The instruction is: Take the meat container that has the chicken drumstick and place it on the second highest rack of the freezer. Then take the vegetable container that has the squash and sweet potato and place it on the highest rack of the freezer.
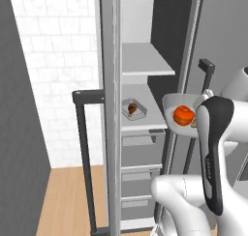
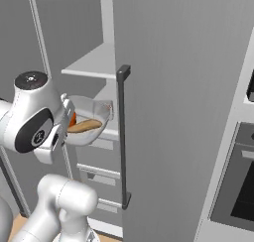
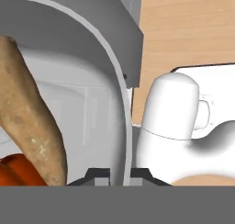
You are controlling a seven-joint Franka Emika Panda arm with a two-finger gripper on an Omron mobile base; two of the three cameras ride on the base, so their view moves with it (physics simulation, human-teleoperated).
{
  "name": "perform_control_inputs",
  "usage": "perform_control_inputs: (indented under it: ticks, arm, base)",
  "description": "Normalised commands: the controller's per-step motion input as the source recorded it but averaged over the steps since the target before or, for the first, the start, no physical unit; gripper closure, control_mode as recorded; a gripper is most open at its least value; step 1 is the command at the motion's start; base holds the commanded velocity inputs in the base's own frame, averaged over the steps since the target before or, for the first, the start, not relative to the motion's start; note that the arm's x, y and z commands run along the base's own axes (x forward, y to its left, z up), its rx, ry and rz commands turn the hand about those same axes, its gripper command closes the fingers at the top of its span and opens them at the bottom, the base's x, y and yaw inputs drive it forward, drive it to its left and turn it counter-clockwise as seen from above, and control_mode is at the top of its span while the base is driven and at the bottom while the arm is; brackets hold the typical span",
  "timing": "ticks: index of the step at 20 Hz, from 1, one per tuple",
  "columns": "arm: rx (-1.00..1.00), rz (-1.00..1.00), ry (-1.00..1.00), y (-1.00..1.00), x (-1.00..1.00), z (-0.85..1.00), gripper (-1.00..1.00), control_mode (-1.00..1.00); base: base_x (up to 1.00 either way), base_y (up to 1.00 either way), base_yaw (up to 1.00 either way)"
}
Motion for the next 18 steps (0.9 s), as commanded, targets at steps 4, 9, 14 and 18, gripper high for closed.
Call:
perform_control_inputs:
  ticks: [4,9,14,18]
  arm:
    - [0.00,0.02,-0.14,0.19,0.01,0.49,1.00,-1.00]
    - [0.00,0.06,-0.16,0.06,0.19,0.54,1.00,-1.00]
    - [-0.01,0.00,-0.03,0.07,0.66,0.43,1.00,-1.00]
    - [-0.06,0.00,0.00,0.18,0.79,0.30,1.00,-1.00]
  base:
    - [0.00,0.00,0.00]
    - [0.00,0.00,0.00]
    - [0.00,0.00,0.00]
    - [0.00,0.00,0.00]
